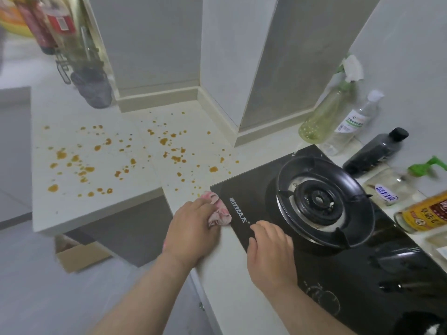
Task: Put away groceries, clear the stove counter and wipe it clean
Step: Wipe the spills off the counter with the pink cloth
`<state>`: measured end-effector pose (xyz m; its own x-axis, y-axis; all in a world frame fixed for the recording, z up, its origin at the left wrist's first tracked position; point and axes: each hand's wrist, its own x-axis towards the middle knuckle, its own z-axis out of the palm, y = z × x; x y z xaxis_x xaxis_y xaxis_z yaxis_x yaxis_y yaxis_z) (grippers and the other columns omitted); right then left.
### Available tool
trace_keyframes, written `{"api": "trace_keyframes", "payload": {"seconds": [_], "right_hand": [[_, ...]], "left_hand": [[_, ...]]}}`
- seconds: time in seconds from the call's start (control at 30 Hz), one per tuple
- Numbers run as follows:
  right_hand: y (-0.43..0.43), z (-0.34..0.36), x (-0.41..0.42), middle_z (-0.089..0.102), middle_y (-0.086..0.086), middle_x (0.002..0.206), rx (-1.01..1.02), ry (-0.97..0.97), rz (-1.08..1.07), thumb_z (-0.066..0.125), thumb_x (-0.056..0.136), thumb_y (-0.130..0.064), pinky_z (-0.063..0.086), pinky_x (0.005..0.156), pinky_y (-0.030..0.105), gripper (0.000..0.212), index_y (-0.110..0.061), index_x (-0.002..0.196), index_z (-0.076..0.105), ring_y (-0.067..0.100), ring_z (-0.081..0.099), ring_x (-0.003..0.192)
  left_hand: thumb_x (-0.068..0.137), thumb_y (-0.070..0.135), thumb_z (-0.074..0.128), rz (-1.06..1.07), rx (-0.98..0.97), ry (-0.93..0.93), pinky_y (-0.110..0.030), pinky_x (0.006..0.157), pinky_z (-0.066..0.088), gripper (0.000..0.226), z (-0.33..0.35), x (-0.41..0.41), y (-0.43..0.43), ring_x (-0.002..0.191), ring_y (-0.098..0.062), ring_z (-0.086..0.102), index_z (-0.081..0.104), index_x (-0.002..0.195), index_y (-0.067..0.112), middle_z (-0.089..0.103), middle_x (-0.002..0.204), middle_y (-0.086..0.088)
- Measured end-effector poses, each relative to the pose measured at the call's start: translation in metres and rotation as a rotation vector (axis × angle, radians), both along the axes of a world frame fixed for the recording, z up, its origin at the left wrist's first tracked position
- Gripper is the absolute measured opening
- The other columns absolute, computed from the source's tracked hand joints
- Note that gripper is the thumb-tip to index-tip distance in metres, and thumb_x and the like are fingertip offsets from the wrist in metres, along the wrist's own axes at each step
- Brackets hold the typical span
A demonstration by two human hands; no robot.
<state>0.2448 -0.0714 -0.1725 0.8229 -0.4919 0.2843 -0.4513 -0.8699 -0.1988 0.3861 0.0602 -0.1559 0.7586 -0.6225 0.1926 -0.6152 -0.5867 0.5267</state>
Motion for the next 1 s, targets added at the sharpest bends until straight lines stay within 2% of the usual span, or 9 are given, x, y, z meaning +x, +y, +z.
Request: {"api": "trace_keyframes", "payload": {"seconds": [0.17,0.37,0.6,0.77,0.93,1.0], "right_hand": [[-0.001,0.0,0.001,0.061,-0.008,0.108,-0.004,0.008,-0.001,0.054,0.08,-0.023,0.049,0.083,0.04,0.021,-0.023,0.099,0.06,0.019,0.059,0.101],[-0.001,0.0,0.001,0.06,-0.009,0.108,0.013,0.022,-0.001,0.058,0.082,-0.021,0.048,0.084,0.04,0.018,-0.024,0.1,0.06,0.019,0.059,0.102],[0.0,0.002,0.0,0.059,-0.01,0.102,-0.015,0.002,-0.004,0.057,0.081,-0.021,0.049,0.081,0.038,0.015,-0.025,0.096,0.059,0.018,0.059,0.097],[-0.001,0.003,0.001,0.061,-0.01,0.105,0.047,0.011,-0.012,0.051,0.082,-0.028,0.049,0.083,0.039,0.018,-0.025,0.097,0.061,0.018,0.059,0.101],[-0.008,0.006,0.005,0.062,-0.009,0.107,0.155,0.046,0.015,0.071,0.079,-0.021,0.048,0.086,0.037,0.021,-0.022,0.099,0.065,0.017,0.059,0.1],[-0.018,0.008,0.023,0.06,-0.007,0.111,0.192,0.059,0.076,0.07,0.08,-0.019,0.048,0.091,0.036,0.025,-0.02,0.104,0.065,0.017,0.056,0.104]], "left_hand": [[0.07,0.019,0.068,0.024,0.008,0.007,-0.034,0.073,0.045,0.017,0.002,0.034,-0.005,0.08,-0.025,0.057,0.069,0.087,0.018,0.066,0.09,0.003],[0.07,0.014,0.067,-0.007,-0.014,-0.01,-0.032,0.067,0.044,0.005,0.009,0.03,0.0,0.073,-0.023,0.055,0.066,0.074,0.018,0.063,0.079,0.004],[0.062,0.018,0.071,-0.032,-0.015,-0.003,-0.026,0.061,0.042,0.012,0.005,0.0,0.011,0.068,-0.02,0.055,0.064,0.072,0.02,0.06,0.076,0.009],[0.066,0.016,0.073,-0.008,-0.052,0.054,-0.026,0.067,0.041,0.013,0.005,0.007,0.006,0.073,-0.019,0.054,0.067,0.077,0.02,0.061,0.08,0.009],[0.07,0.016,0.069,0.029,-0.039,0.069,-0.026,0.069,0.041,0.01,0.006,0.014,0.001,0.077,-0.02,0.054,0.067,0.079,0.021,0.062,0.083,0.008],[0.071,0.016,0.068,0.037,-0.034,0.055,-0.025,0.069,0.038,0.009,0.006,0.019,-0.001,0.076,-0.02,0.055,0.067,0.079,0.02,0.062,0.083,0.007]]}}
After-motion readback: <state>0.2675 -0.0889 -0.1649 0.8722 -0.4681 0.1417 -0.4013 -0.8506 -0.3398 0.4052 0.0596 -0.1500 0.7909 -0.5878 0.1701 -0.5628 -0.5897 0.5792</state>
